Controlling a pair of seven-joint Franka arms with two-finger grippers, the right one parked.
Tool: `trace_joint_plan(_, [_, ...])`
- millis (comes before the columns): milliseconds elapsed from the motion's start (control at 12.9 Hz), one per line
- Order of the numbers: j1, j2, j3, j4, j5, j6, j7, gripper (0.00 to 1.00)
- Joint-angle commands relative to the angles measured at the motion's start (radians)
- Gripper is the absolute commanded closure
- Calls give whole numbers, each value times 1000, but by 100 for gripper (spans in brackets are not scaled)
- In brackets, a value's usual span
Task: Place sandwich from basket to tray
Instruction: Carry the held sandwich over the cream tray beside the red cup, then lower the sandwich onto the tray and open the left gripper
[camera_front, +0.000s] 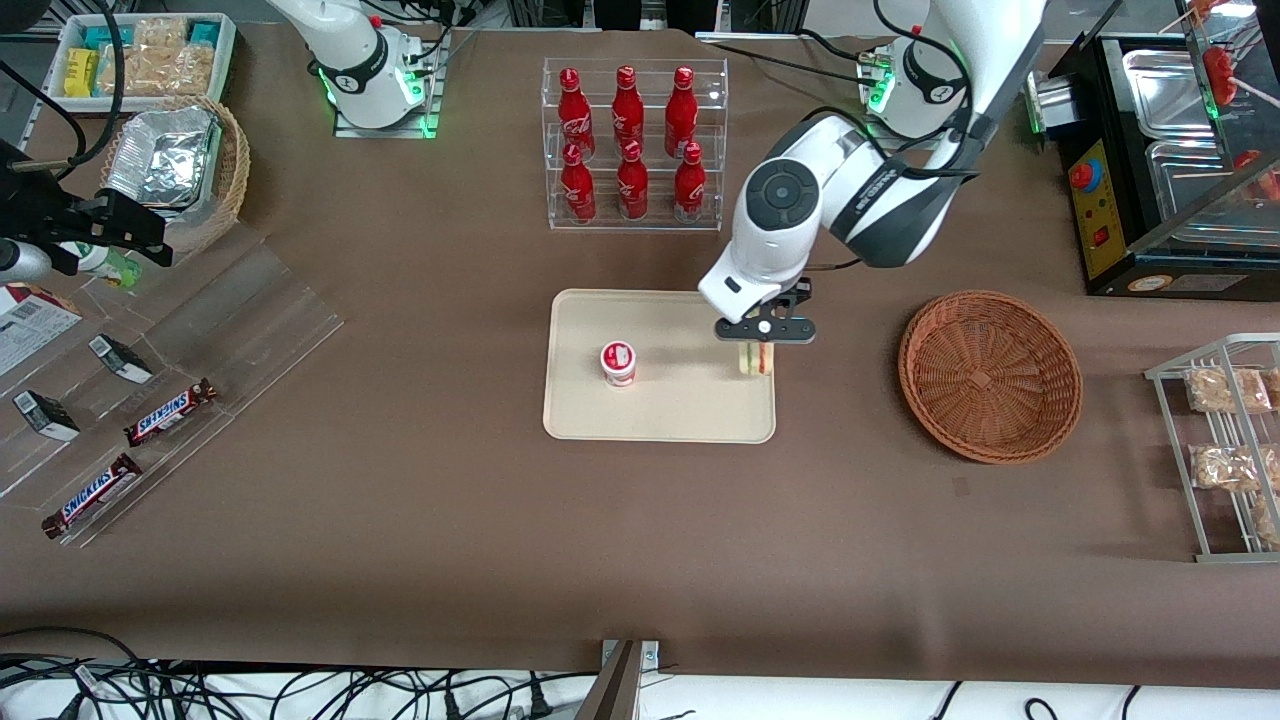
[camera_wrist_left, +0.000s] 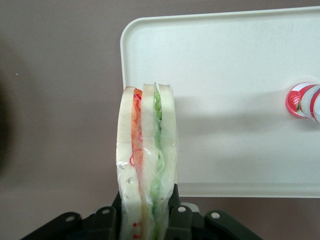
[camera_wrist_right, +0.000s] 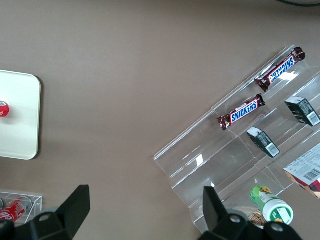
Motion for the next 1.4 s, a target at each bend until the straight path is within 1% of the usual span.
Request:
trace_joint_plan(0, [-55,80,1,27,100,68,-85,66])
trace_joint_plan(78, [-68,102,1,27,128,98,-120,66])
trace_joint_plan(310, [-86,163,0,41,241,143,-227,66])
trace_joint_plan(388, [-86,177,0,52,255,143,-238,66])
trace_joint_plan(543, [-86,203,1,84,259,142,-240,66])
trace_joint_plan(853, [-89,218,1,101,259,142,-242,66])
trace_joint_plan(930, [-103,226,6,110,259,140,-242,66])
trace_joint_plan(1318, [-100,237,14,106,262,137,-242,66])
